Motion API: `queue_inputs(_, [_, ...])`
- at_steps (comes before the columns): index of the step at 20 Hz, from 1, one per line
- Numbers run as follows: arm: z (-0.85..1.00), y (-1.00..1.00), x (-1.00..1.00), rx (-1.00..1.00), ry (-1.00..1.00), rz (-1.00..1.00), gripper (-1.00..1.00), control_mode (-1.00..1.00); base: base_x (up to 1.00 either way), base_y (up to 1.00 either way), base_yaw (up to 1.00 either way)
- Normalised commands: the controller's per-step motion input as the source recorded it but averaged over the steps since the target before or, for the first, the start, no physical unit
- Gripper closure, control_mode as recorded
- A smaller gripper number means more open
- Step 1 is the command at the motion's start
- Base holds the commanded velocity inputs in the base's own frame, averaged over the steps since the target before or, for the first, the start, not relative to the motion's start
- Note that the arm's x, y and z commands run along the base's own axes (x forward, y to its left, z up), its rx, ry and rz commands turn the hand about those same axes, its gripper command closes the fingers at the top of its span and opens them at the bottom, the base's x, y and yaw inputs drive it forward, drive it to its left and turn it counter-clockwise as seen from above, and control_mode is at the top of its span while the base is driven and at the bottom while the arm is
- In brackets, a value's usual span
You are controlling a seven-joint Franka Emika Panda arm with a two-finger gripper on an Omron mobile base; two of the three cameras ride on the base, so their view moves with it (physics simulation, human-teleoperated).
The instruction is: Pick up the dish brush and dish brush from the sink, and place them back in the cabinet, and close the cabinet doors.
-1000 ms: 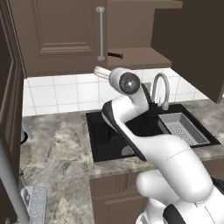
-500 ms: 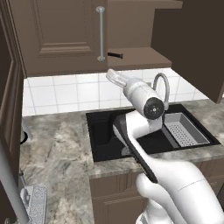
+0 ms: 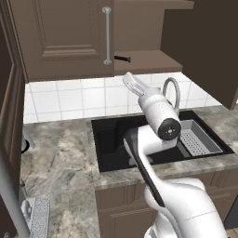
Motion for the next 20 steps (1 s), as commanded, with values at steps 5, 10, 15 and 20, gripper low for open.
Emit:
queue_inputs(5, [0.22,-0.17,-0.28,0.12,0.04,-0.21,-1.00,-1.00,0.00,0.00,0.00])
queue_inputs(10, [0.19,-0.21,-0.35,0.15,0.02,-0.18,-1.00,-1.00,0.00,0.00,0.00])
queue_inputs(15, [0.15,-0.17,-0.45,0.20,0.00,-0.10,-1.00,-1.00,0.00,0.00,0.00])
queue_inputs(20, [0.10,-0.22,-0.48,0.22,0.00,-0.06,-1.00,-1.00,0.00,0.00,0.00])
